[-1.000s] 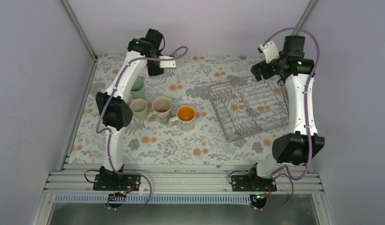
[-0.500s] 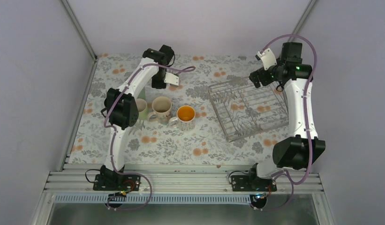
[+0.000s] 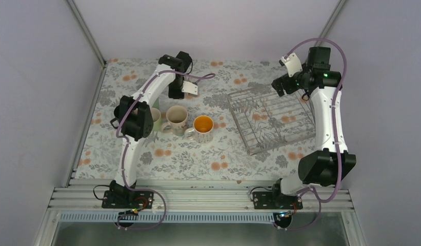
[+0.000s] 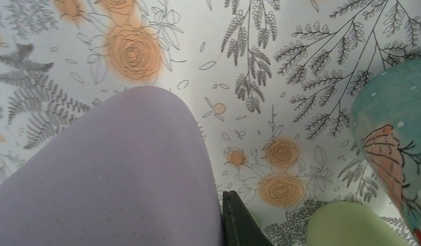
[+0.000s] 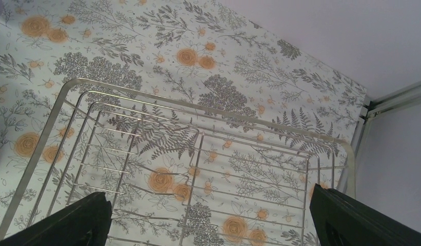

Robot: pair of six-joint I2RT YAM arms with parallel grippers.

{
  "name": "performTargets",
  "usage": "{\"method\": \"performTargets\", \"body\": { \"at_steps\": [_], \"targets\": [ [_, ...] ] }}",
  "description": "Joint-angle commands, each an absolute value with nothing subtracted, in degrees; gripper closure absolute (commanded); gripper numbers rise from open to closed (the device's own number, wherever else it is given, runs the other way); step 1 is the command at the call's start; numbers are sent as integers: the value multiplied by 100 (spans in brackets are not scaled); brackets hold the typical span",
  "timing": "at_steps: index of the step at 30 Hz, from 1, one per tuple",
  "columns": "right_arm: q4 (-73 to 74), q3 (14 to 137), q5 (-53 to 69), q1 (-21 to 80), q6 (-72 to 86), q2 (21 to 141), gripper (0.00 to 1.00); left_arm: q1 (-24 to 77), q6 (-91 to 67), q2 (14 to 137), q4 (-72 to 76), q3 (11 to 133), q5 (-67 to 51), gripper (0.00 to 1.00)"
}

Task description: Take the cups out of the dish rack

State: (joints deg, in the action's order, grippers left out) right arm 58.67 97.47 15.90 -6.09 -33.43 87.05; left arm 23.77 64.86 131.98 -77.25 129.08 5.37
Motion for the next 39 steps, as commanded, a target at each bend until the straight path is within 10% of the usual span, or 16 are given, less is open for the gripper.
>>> {"method": "performTargets", "body": {
  "at_steps": [1, 9, 18, 23, 30, 39],
  "targets": [
    [5715, 9563, 1722, -622, -3400, 8472, 0, 2443, 6339, 13377, -7778, 12821, 521, 97],
    [5660, 9418, 1777, -622, -3365, 8450, 0, 2513, 6182, 13373, -7778, 12992, 483, 62],
    [5671, 9361, 1712, -642, -3373, 8367, 0, 2529, 6146, 13080, -7778, 13554, 778, 49],
    [5438, 9284, 1508, -728, -3174, 8292, 0, 2520, 5825, 12570, -7708, 14279, 982, 0],
    [3829, 8585, 1157, -868, -2338, 7450, 0, 2190, 4201, 10862, -5935, 13496, 564, 0],
    [2764, 6688, 959, -903, -1648, 5112, 0, 1273, 2762, 6107, -2144, 7877, 354, 0]
  ]
}}
